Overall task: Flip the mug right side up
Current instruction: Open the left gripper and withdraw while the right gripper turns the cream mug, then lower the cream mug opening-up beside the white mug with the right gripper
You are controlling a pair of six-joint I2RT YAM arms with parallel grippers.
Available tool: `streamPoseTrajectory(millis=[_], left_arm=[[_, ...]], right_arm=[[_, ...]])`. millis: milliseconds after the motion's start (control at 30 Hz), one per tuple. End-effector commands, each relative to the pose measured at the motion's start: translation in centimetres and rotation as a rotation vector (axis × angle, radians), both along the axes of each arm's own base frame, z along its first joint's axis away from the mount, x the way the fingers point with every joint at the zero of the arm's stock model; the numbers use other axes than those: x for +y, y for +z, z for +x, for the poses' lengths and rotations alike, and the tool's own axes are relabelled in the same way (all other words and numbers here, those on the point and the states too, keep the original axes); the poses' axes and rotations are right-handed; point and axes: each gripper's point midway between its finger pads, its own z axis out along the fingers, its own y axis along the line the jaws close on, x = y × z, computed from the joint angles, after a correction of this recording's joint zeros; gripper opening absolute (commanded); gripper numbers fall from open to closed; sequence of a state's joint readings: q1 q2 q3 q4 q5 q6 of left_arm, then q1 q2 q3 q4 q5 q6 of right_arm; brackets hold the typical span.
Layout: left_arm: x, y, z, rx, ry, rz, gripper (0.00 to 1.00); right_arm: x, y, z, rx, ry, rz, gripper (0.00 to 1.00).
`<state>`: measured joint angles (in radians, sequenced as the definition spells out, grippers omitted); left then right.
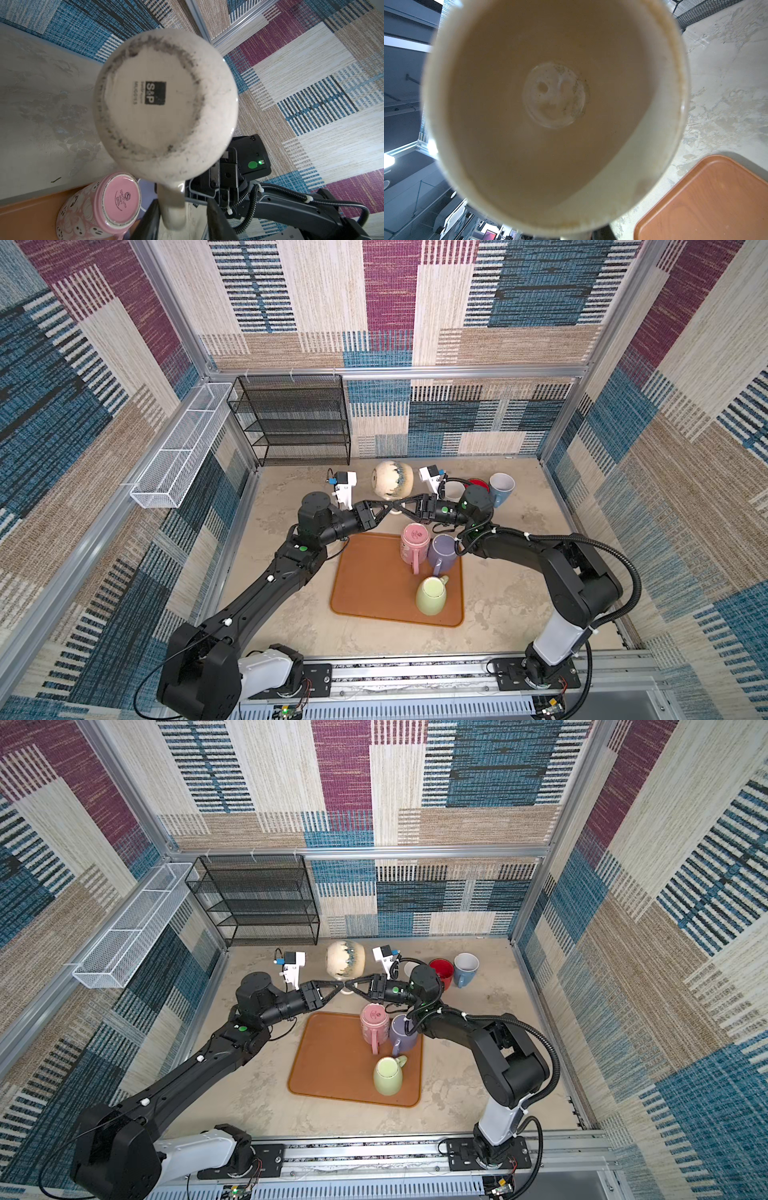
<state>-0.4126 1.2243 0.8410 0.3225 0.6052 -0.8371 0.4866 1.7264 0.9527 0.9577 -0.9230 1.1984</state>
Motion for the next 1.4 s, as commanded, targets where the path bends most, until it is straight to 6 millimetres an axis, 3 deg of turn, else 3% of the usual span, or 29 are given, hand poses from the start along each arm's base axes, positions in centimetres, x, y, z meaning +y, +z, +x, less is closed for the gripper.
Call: streamPoseTrajectory(millis=[0,433,733,967,1367], left_arm=[[0.2,0.5,-0.2,-0.051,-0.002,0.02,0.43],[2.7,0.2,-2.1,-0.057,0.065,0.173,0.63],[4.9,0.4,-4.7,-0.072,0.09,0.275,0.66],[6.3,-0.6,-6.4,-0.074,0.1,0.366,0.68],[7.4,-2.7,-7.9,-0.052,0.082,0.445,0.69]], right_arm=[[-0.6,1.4,0.2,-0.08,-0.031,0.021,0.0],[-2.9,-1.3,3.0,-0.088,-0.112,-0.168,0.0],[-4.0,-3.7,6.0,-0.094,-0.166,-0.335,0.0],[-4.8,-5.3,8.4,-0.096,-0.209,-0.44,0.0],[-5.7,-10.2,11.7,-0.056,-0.268,-0.623,0.0]])
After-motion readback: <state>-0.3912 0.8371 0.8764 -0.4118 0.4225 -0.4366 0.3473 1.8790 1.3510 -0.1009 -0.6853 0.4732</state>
